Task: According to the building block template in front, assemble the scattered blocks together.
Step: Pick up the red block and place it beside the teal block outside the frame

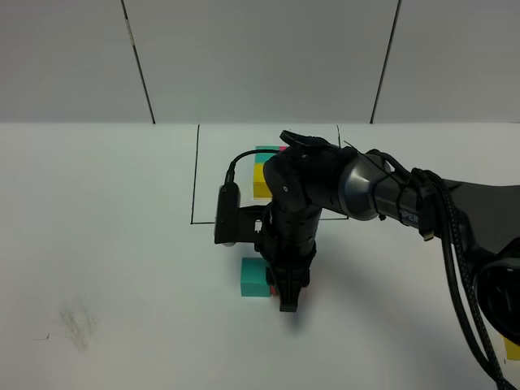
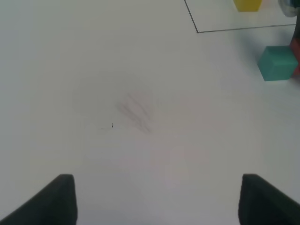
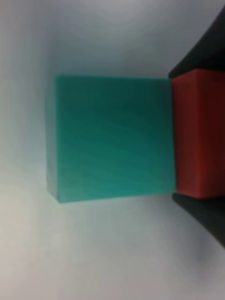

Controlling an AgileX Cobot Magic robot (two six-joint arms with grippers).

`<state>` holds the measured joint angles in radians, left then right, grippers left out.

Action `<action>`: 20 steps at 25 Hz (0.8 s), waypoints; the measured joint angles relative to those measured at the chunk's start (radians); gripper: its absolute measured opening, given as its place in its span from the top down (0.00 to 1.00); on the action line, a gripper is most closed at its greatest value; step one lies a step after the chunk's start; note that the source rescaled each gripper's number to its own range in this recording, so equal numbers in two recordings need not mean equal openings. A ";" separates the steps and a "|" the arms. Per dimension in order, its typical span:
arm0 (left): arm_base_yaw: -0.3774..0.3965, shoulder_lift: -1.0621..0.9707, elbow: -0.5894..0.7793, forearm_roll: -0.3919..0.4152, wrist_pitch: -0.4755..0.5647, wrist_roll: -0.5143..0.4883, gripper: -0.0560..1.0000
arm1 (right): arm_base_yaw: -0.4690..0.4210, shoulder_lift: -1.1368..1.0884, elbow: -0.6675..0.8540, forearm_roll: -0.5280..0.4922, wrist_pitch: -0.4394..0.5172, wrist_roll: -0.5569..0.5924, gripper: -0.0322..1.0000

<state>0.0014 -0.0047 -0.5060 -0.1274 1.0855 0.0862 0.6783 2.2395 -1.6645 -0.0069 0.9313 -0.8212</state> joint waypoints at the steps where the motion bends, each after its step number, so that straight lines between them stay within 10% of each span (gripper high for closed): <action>1: 0.000 0.000 0.000 0.000 0.000 0.000 0.25 | 0.000 0.006 0.000 0.000 -0.005 0.000 0.97; 20: 0.000 0.000 0.000 0.000 0.000 0.000 0.25 | 0.000 0.036 -0.012 0.007 -0.015 -0.069 0.97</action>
<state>0.0014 -0.0047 -0.5060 -0.1274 1.0855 0.0862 0.6783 2.2760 -1.6766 0.0000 0.9163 -0.8905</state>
